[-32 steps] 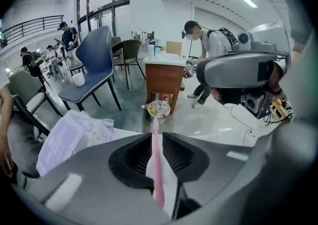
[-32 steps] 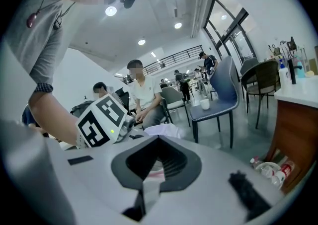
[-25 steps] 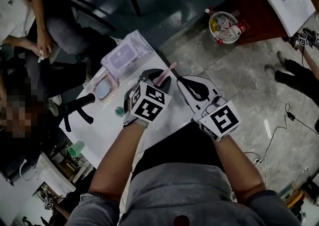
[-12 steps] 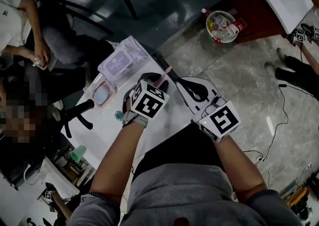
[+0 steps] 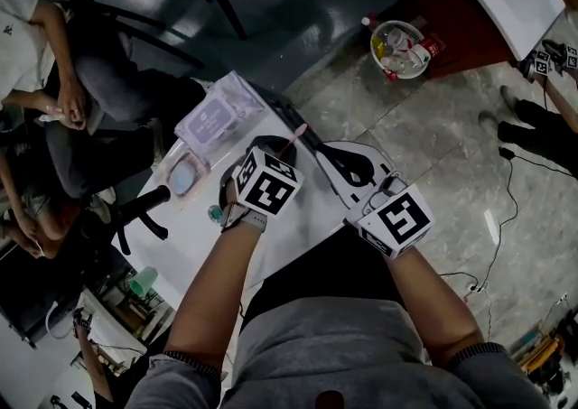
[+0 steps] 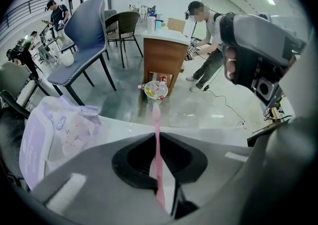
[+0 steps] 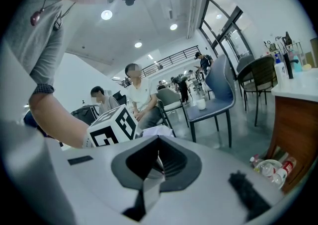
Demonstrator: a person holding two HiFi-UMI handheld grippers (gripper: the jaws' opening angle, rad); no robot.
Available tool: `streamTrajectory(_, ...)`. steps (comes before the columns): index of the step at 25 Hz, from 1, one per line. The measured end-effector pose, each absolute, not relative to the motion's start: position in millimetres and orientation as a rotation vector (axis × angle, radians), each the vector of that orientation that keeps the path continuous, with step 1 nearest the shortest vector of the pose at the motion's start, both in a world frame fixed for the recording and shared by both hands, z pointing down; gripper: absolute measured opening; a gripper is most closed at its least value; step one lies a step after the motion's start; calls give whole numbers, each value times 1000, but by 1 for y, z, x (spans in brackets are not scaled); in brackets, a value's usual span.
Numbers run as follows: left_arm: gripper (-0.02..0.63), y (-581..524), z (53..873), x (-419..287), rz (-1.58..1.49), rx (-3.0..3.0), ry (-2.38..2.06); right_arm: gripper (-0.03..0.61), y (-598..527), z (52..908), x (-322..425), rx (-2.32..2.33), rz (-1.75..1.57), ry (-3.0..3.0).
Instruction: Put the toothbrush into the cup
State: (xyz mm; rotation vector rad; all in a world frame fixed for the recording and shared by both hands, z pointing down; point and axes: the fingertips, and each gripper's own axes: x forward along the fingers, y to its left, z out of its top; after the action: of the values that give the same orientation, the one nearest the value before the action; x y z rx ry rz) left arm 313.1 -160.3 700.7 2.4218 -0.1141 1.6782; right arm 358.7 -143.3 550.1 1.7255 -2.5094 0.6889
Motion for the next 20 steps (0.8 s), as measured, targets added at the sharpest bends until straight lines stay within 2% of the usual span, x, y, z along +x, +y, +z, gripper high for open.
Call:
streamTrajectory(11,31,-169,672,310,1518,2513,-176,14,-147,541,354,1685,657,-2510)
streamTrajectory(20,32,-177,591,301,1217,2636,-231,14,-153,510,339,1659,586,-2534)
